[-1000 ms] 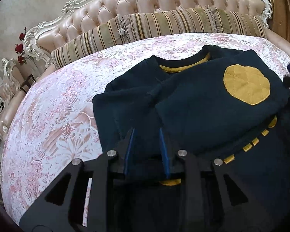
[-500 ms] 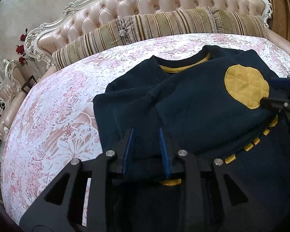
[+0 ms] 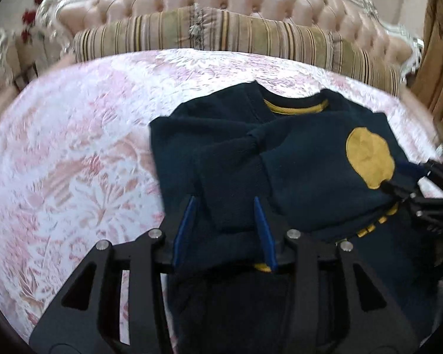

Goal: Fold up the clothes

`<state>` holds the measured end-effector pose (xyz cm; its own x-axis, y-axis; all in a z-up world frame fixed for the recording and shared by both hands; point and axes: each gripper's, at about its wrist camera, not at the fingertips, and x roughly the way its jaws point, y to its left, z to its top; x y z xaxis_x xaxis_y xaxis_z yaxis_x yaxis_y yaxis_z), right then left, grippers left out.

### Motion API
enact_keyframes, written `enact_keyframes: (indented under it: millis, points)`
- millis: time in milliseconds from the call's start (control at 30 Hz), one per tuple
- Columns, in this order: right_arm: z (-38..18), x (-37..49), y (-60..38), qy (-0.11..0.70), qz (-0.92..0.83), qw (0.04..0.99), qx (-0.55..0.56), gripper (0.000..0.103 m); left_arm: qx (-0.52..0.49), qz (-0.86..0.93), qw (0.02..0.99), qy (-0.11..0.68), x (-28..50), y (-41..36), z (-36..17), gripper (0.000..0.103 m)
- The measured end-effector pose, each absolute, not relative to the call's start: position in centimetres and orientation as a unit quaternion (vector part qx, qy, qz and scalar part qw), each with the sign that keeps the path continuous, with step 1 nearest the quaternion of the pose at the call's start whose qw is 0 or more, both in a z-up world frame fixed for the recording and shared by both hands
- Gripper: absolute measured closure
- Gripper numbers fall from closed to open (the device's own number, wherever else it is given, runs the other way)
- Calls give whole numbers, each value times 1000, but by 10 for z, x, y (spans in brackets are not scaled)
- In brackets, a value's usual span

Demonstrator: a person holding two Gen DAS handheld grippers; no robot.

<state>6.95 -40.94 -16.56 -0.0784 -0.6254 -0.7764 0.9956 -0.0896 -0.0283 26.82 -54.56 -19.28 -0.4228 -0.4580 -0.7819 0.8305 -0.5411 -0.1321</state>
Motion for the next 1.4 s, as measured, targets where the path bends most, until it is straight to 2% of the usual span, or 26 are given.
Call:
enact_keyframes:
  millis: [167,300,433,733,767,800,867,967,1033,1200,1233,1300,1333,1400]
  points:
    - [-146,54,-394,256,-677,615,313,45,322,-800,399,311,298,-547,-188,59]
    - [-136,46,-373,244,-690,613,297,45,280,-815,351,366,305,-551,-186,59]
    - [-139,31,-365,219,-695,615,303,45,251,-814,355,384,310,-567,-188,59]
    - [-160,28,-373,234,-684,612,320,45,307,-806,336,378,272,-603,-201,59]
    - [-162,28,-373,235,-683,612,323,45,312,-807,335,373,269,-604,-202,65]
    - [-163,27,-374,236,-682,611,325,44,317,-808,337,364,268,-604,-202,77]
    - [-165,25,-374,236,-681,609,332,42,321,-809,339,358,269,-606,-199,88]
    - [-168,22,-374,233,-682,603,340,36,312,-806,361,350,276,-608,-192,100]
    - [-169,20,-373,227,-681,605,346,35,311,-802,378,342,283,-608,-191,100]
    - [-140,6,-352,203,-690,609,334,35,256,-834,341,350,301,-588,-171,95]
    - [-129,1,-348,201,-700,604,323,35,253,-841,330,345,300,-580,-169,91]
    - [-108,-10,-340,197,-721,592,300,35,249,-854,308,336,297,-565,-166,66]
    - [-99,-11,-344,196,-722,595,294,34,249,-861,299,328,292,-555,-167,41]
    - [-82,-14,-355,196,-719,604,282,34,260,-873,290,294,280,-535,-172,39]
